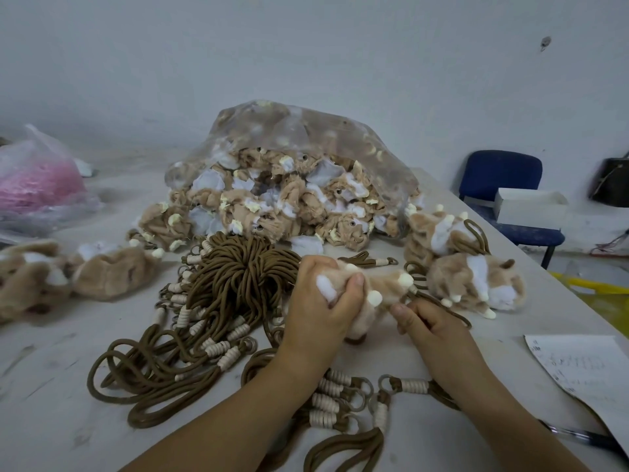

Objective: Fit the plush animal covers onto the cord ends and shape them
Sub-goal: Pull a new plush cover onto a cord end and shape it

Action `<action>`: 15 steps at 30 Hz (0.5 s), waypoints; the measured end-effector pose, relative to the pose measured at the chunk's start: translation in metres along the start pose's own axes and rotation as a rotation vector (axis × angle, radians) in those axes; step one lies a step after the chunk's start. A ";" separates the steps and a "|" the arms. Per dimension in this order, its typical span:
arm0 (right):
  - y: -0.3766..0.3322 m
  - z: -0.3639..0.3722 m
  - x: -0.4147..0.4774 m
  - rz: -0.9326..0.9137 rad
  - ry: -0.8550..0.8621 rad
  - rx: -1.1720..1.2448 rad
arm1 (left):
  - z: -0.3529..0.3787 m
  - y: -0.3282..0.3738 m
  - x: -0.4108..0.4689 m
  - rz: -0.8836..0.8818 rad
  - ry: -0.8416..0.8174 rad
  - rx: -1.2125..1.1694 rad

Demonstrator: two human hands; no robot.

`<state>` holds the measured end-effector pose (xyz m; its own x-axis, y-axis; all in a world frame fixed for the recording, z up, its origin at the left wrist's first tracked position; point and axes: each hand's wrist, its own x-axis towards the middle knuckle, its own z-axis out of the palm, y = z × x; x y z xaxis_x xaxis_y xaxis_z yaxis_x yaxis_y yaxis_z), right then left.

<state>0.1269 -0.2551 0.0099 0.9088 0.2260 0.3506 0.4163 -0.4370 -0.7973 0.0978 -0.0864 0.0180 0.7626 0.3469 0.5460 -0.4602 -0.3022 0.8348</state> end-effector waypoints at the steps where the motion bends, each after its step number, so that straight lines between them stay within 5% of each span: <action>1: -0.002 0.002 -0.001 -0.004 -0.009 0.035 | 0.002 0.000 -0.001 0.005 -0.031 -0.057; 7: 0.000 -0.003 0.001 -0.050 0.013 0.012 | 0.002 -0.004 -0.004 0.052 -0.149 -0.076; 15: 0.006 -0.013 0.004 -0.037 0.061 -0.035 | -0.003 -0.012 -0.003 0.067 -0.067 -0.019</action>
<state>0.1333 -0.2680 0.0122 0.8922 0.1900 0.4098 0.4497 -0.4595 -0.7660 0.0995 -0.0810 0.0065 0.7582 0.2661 0.5952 -0.5191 -0.3060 0.7981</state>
